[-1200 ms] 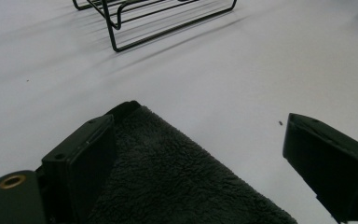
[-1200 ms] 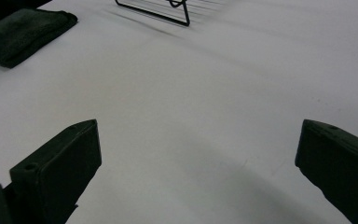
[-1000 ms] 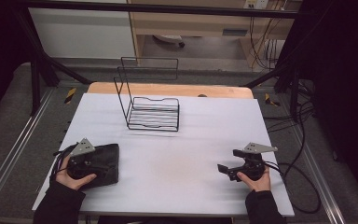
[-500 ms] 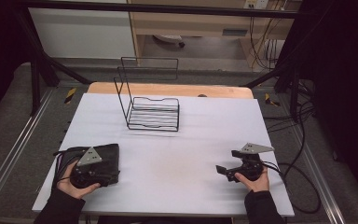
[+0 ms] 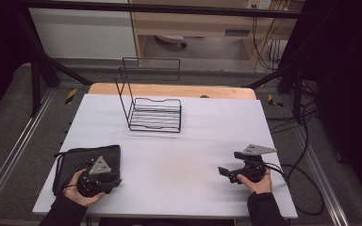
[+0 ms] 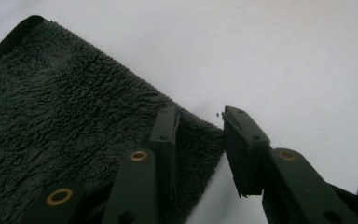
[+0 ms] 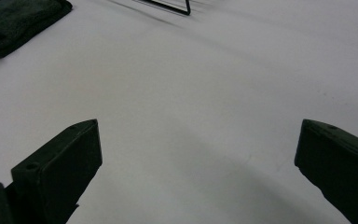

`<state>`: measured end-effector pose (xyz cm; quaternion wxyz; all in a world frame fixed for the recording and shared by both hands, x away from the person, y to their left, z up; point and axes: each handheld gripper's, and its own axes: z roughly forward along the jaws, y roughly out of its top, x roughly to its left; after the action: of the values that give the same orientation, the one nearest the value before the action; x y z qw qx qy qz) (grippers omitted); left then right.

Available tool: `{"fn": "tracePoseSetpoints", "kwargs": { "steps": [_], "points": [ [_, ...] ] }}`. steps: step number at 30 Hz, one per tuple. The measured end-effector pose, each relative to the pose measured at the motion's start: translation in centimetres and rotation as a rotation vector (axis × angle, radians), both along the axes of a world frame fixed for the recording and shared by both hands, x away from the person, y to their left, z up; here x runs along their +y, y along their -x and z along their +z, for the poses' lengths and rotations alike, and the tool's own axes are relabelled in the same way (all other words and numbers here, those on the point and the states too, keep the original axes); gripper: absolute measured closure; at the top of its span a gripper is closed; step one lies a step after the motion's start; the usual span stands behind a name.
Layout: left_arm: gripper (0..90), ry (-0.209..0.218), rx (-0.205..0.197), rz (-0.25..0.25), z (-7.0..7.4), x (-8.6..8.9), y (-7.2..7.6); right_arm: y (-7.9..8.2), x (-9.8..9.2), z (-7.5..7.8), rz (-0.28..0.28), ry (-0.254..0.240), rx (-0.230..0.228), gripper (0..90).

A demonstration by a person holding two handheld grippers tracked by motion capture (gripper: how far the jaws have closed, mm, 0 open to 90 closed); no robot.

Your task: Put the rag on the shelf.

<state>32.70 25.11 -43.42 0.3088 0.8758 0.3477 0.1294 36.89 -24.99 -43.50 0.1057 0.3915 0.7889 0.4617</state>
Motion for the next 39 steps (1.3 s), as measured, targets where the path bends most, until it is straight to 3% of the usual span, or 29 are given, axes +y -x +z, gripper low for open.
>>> {"fn": "tracePoseSetpoints", "kwargs": {
  "steps": [6,16,24,31,39],
  "points": [
    [70.6,-0.005,-0.01,0.014,-0.2,-0.1,0.0,0.0,0.0,0.0,-0.005,-0.006,0.002,1.3],
    [83.0,0.036,0.026,0.025,0.0,0.5,-0.6,0.0,0.0,0.0,-0.002,-0.003,0.008,1.7],
    [85.0,0.138,0.052,0.045,1.0,1.7,-0.9,-0.1,0.0,0.1,-0.001,-0.006,0.01,1.9],
    [85.3,0.211,0.045,0.068,1.8,2.1,-1.3,-0.1,0.0,0.0,0.001,-0.005,0.009,2.0],
    [85.4,0.198,0.013,0.079,2.7,0.7,-1.7,-0.1,0.1,0.0,0.004,-0.006,0.019,2.3]
  ]
}}
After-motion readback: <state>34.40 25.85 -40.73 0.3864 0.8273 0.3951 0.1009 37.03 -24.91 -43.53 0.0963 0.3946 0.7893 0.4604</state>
